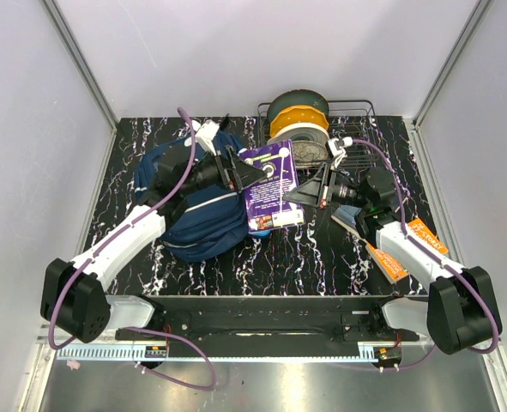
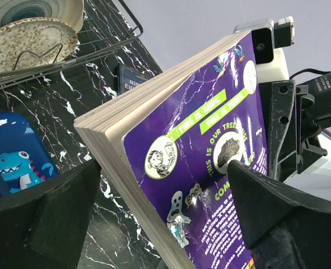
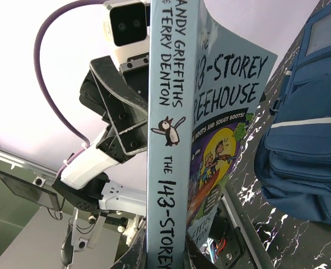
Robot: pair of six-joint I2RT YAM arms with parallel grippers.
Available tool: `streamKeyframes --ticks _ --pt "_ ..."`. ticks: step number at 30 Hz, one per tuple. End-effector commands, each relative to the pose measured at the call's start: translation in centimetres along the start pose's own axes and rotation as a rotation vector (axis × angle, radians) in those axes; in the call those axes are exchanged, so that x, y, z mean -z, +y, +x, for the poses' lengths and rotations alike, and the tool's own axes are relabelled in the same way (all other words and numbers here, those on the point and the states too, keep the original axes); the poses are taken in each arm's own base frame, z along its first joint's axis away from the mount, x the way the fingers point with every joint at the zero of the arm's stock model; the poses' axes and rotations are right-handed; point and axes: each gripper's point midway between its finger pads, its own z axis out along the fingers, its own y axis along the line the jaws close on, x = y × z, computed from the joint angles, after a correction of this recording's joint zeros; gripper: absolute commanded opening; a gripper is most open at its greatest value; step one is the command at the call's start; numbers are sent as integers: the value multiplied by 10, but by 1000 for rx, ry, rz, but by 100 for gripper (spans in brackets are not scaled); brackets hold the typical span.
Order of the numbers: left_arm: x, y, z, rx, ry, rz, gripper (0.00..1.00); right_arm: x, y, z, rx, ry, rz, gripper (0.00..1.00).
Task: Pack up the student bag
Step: Pick up the book from the center of the board.
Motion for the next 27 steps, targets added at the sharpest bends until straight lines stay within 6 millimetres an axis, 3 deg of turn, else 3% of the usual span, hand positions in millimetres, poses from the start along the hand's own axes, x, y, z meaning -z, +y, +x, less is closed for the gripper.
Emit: streamKeyframes --ticks 1,6,13,23,27 --pt "5 3 -8 -13 -43 -9 99 0 52 -7 190 -38 -138 0" --pt "4 10 2 40 -41 -12 99 0 59 -9 205 -45 -180 0" --pt "-6 -17 -5 69 -62 191 99 1 66 -6 171 -24 -273 0" --pt "-7 -41 -14 62 -83 356 99 -1 50 -3 154 -8 -218 0" --pt "-5 -50 -21 42 -99 387 84 -4 33 1 98 31 -145 0"
